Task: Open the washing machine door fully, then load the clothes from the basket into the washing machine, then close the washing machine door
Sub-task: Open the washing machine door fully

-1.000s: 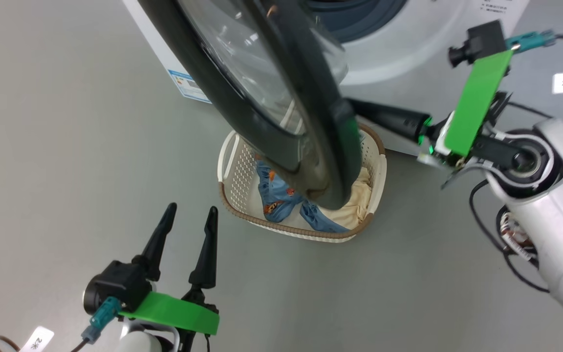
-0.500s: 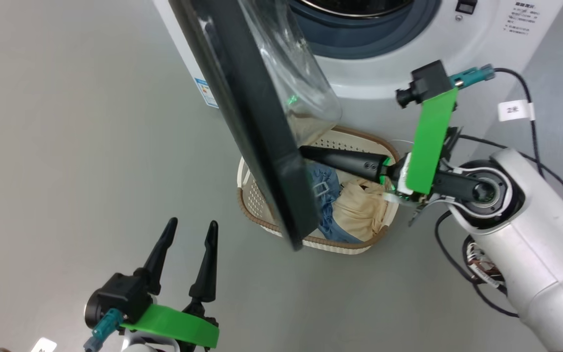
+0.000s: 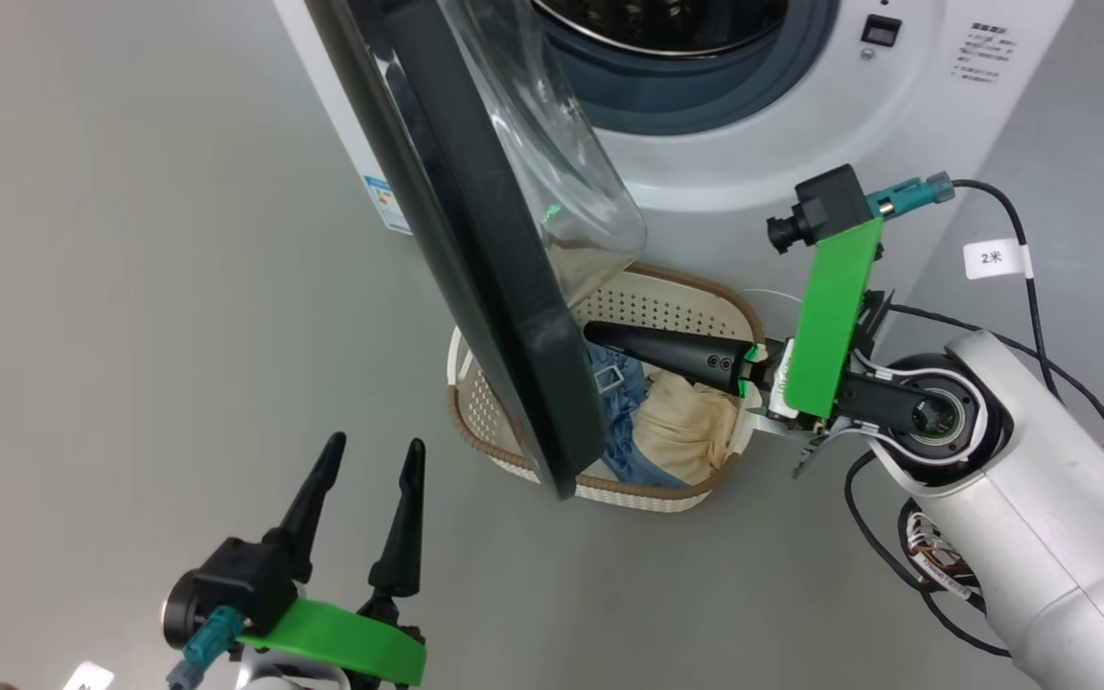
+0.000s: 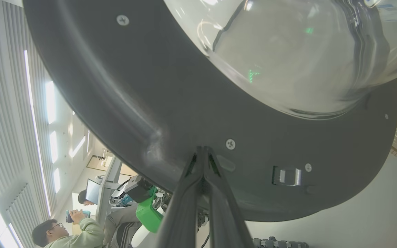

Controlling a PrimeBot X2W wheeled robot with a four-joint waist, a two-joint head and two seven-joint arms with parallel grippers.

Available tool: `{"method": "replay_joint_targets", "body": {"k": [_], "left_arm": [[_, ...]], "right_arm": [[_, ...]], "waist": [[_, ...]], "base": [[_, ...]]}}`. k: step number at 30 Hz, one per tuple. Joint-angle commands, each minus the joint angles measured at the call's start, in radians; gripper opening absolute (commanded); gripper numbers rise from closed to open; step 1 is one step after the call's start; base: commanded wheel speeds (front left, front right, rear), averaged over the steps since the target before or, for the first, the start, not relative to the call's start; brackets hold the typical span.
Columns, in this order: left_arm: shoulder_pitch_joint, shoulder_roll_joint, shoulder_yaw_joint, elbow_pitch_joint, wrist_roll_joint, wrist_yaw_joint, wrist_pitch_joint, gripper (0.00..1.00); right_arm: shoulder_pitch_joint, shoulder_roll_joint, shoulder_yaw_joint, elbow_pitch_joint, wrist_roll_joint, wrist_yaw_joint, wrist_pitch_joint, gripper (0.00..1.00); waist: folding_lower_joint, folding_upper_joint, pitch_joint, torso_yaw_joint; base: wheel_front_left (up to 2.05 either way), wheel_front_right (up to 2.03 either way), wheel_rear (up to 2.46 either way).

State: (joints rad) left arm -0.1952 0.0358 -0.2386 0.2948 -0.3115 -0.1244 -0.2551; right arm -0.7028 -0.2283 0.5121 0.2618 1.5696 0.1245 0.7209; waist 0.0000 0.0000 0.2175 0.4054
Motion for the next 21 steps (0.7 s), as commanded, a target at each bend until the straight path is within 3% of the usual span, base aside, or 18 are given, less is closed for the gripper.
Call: {"method": "replay_joint_targets", "body": {"k": [1,5,8,21], "left_arm": [[0.004,0.014,0.041,-0.011,0.012,-0.004,-0.007,1.00],[0.007,0.014,0.058,0.003,0.025,-0.004,-0.007,1.00],[0.012,0.017,0.067,0.013,0.036,-0.005,-0.007,1.00],[0.042,0.049,0.079,0.026,0.038,-0.006,-0.007,1.00]], "right_arm": [[0.020,0.002,-0.011,-0.033,-0.004,0.006,-0.018,0.14],[0.050,-0.017,-0.027,-0.043,-0.014,0.006,-0.054,0.58],[0.078,-0.033,-0.034,-0.055,-0.020,0.006,-0.079,1.00],[0.173,-0.103,-0.032,-0.074,-0.061,0.006,-0.206,1.00]], "waist": [[0.0000,0.0000,-0.016,-0.021],[0.0000,0.0000,-0.039,-0.049],[0.0000,0.0000,-0.060,-0.069],[0.0000,0.0000,-0.128,-0.179]], "base": [[0.00,0.00,0.00],[0.00,0.00,0.00],[0.00,0.00,0.00],[0.00,0.00,0.00]]}}
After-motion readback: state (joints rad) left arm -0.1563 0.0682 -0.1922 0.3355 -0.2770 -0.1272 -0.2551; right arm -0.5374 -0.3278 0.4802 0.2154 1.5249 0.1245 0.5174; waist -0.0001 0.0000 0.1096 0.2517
